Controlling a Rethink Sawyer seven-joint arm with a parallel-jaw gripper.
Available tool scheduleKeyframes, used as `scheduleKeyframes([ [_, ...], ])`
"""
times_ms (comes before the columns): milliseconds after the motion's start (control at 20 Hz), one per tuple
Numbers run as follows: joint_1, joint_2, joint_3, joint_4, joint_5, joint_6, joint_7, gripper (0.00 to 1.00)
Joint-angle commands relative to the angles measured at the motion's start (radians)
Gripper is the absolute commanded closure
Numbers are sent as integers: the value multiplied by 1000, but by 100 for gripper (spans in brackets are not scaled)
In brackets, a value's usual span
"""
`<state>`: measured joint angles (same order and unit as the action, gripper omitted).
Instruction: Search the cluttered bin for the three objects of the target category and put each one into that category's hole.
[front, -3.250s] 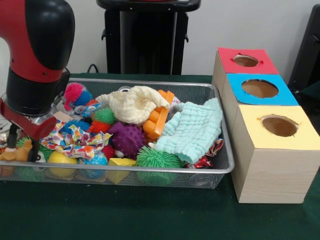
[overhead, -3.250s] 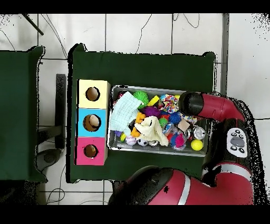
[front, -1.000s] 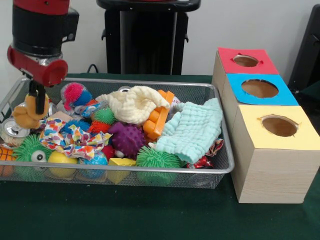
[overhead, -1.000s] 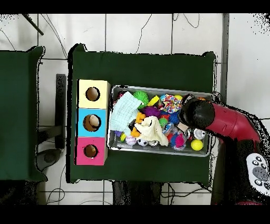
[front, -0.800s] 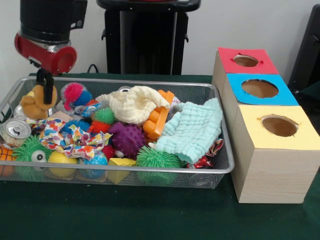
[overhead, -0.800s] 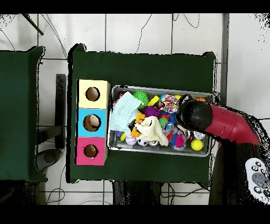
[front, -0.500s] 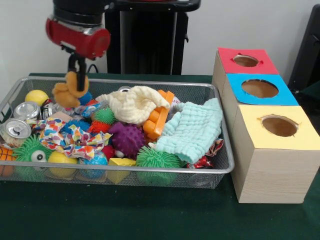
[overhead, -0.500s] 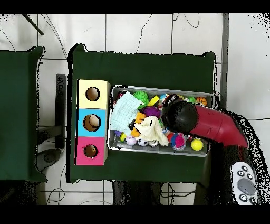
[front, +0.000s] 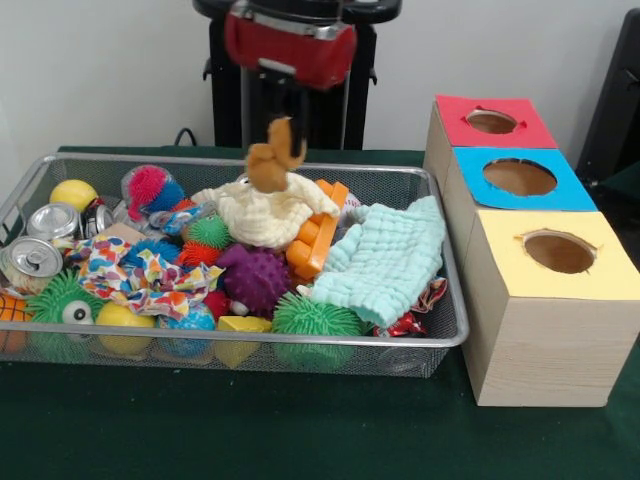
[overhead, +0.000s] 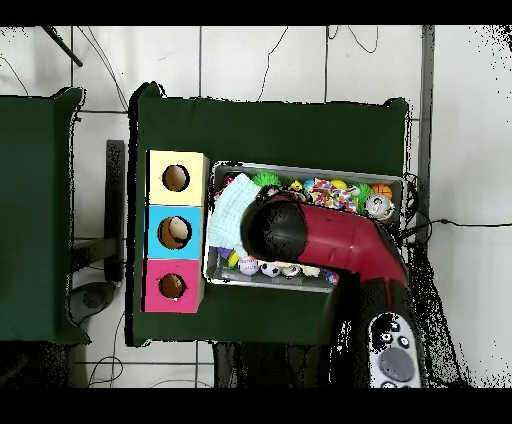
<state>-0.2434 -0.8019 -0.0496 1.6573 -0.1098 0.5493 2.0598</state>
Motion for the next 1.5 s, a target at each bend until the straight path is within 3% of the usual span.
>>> scheduleKeyframes([
  [50, 74, -39, 10, 182, 76, 67, 211, 100],
  [600, 276, -97, -69, 255, 130, 63, 268, 100],
  [1000, 364, -144, -100, 337, 184, 16, 271, 100],
  [1300, 418, -141, -109, 438, 229, -108, 290, 100],
  [1500, 415, -113, -85, 497, 258, -210, 282, 100],
])
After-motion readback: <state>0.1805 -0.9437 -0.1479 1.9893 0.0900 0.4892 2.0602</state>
